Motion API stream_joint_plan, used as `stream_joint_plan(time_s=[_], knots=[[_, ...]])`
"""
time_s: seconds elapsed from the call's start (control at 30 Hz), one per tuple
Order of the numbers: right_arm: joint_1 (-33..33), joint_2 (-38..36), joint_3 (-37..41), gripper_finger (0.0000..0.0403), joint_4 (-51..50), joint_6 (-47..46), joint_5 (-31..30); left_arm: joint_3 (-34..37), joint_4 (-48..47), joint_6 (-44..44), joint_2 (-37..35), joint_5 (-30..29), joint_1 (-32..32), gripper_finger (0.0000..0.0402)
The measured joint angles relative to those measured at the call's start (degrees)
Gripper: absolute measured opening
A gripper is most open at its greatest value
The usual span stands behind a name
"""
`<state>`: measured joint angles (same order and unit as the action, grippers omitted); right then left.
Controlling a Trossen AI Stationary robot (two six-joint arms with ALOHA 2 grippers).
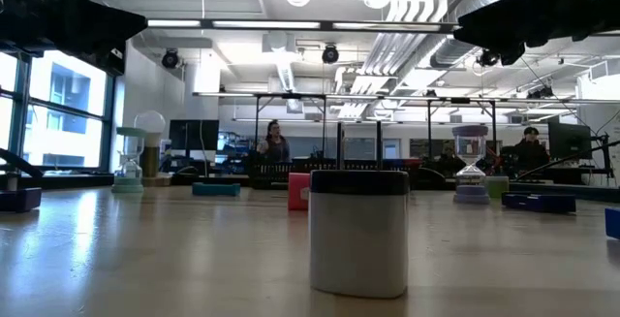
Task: Pick & Place Office items
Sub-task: Put the white green charger adapter into the top right black bin
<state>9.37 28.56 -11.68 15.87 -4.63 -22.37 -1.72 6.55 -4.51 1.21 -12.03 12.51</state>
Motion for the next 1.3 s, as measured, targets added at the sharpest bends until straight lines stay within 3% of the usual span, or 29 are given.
stream_joint_plan(time_s=[0.27,0.43,0.63,0.8,1.07,1.3], knots=[[0.0,-0.4,-2.2,0.0251,-1.9,-0.5,-0.1,0.0,0.0,0.0,0.0,-1.4,0.0,0.0001],[0.0,1.4,-10.7,0.0266,-18.4,-7.4,-3.2,0.0,0.0,0.1,0.0,-1.6,0.0,0.0001],[-1.0,6.5,-25.0,0.0266,-44.0,-22.1,-9.3,0.0,0.0,0.1,0.0,-2.1,0.0,0.0005],[-5.2,10.6,-32.6,0.0267,-57.1,-29.5,-8.5,0.0,0.8,0.0,0.0,-10.0,0.0,0.0057],[-20.5,16.7,-36.8,0.0268,-67.2,-33.1,2.7,0.0,1.4,-2.9,0.0,-10.6,0.0,0.0174],[-39.9,22.7,-38.4,0.0267,-70.1,-25.3,17.5,0.0,2.5,-1.4,0.0,-10.6,0.0,0.0218]])
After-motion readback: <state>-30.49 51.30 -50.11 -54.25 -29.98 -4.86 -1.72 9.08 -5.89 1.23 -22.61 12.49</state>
